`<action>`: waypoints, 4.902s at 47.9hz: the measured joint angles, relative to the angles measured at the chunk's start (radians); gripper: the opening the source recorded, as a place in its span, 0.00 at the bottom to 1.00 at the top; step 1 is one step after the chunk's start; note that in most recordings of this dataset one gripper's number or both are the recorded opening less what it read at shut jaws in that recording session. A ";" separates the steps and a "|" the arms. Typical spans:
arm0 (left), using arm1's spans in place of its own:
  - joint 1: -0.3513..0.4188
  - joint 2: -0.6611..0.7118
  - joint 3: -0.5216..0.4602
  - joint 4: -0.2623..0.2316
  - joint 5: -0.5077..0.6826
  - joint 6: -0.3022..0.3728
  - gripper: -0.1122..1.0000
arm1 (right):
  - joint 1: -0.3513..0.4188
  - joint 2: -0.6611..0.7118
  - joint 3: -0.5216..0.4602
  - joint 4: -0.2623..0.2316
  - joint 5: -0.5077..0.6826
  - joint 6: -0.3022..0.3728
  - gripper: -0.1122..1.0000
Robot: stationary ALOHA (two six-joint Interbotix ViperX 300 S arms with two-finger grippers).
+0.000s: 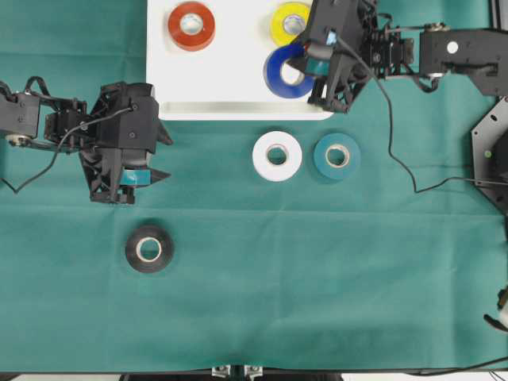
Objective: Put the tape alternately from left to right into the white case.
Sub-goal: 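Lift the blue roll and carry it toward the white tray, then lower the blue roll beside the yellow roll and open the right gripper, then withdraw the right gripper over the white tape roll, then lower the left gripper into the black roll's core and close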
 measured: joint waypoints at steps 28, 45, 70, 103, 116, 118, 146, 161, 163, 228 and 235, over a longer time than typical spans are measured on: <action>0.000 0.000 0.000 0.002 0.000 -0.002 0.98 | -0.048 0.109 0.015 -0.002 -0.043 0.003 0.37; 0.000 0.000 -0.002 0.002 0.000 0.000 0.98 | -0.048 0.118 0.017 -0.002 -0.043 0.005 0.37; 0.000 0.000 -0.002 0.000 0.000 0.000 0.98 | -0.052 0.118 0.017 0.000 -0.020 0.003 0.38; 0.000 0.000 -0.002 0.000 0.002 -0.002 0.98 | -0.052 0.118 0.017 -0.002 -0.021 0.006 0.82; 0.000 0.000 -0.002 0.000 0.002 -0.002 0.98 | -0.052 0.117 0.017 -0.002 -0.021 0.006 0.82; 0.000 0.000 -0.002 0.000 0.002 -0.002 0.98 | -0.052 0.112 0.017 -0.002 -0.021 0.006 0.81; 0.000 0.000 -0.002 0.000 0.002 -0.002 0.98 | 0.049 -0.021 0.081 -0.002 -0.143 0.011 0.81; 0.000 0.000 -0.002 0.000 0.002 -0.002 0.98 | 0.143 -0.067 0.117 -0.002 -0.196 0.011 0.81; 0.000 0.000 -0.002 0.000 0.002 -0.002 0.98 | 0.155 -0.071 0.120 -0.002 -0.202 0.011 0.81; -0.140 0.000 -0.006 0.002 0.044 -0.233 0.98 | 0.308 -0.072 0.150 -0.002 -0.232 0.012 0.81; -0.173 0.000 -0.006 0.000 0.055 -0.291 0.98 | 0.310 -0.071 0.150 -0.002 -0.230 0.012 0.81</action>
